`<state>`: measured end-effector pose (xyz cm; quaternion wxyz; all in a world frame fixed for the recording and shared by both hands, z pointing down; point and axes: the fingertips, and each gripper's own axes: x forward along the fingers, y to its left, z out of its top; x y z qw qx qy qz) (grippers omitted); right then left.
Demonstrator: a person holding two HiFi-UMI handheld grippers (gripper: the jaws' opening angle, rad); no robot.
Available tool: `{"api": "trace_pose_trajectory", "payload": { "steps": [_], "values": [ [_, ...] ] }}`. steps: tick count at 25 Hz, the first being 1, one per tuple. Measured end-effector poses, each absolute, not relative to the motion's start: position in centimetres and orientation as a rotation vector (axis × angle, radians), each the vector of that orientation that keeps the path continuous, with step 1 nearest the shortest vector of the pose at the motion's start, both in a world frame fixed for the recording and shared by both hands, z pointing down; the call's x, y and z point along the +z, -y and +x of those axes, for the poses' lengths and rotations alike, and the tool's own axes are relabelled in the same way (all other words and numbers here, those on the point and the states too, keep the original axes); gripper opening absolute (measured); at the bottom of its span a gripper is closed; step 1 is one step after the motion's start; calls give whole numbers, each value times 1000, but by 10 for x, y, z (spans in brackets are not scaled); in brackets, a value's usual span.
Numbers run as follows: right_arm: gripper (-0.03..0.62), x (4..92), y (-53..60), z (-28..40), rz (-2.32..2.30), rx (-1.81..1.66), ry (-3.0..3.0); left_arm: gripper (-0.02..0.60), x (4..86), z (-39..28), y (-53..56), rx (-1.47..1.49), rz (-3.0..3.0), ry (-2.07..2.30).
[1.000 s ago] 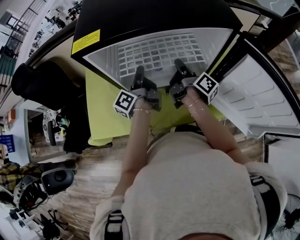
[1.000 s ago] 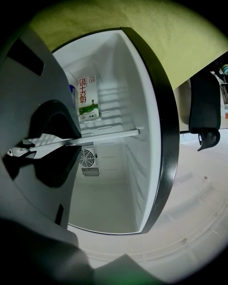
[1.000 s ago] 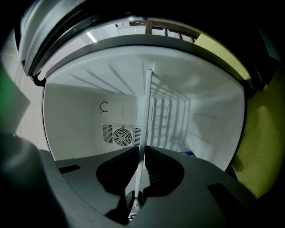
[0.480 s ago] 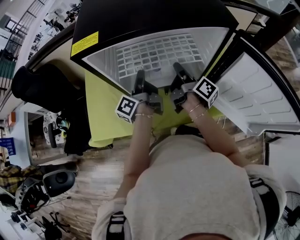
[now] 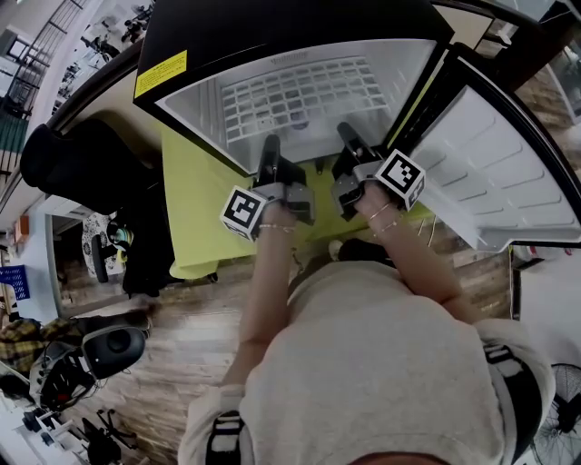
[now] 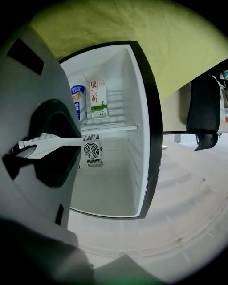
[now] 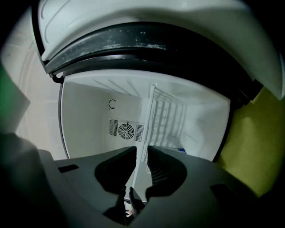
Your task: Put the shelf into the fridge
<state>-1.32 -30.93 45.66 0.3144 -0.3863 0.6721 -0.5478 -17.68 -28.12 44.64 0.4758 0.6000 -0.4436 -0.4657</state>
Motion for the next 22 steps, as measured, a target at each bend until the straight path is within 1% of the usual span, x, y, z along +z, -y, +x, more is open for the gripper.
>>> {"api": "trace_pose_trajectory", "payload": {
  "steps": [6,9,15,22],
  "values": [
    [49,448,298,-18,-1009,-1425,-1864,8,421,-169,268,-1085,1651,1083],
    [11,442,294,-20,-993,-1416,-1895,-1,409,-162,261,-1079,1690,1050],
    [11,424,287,-23,-917,-1379,-1929,0,407,-156,250,-895,1851,1127],
    [11,380,277,-38,-793,-1233,-2098,0,376,-146,246,-662,2213,1238]
  ]
}}
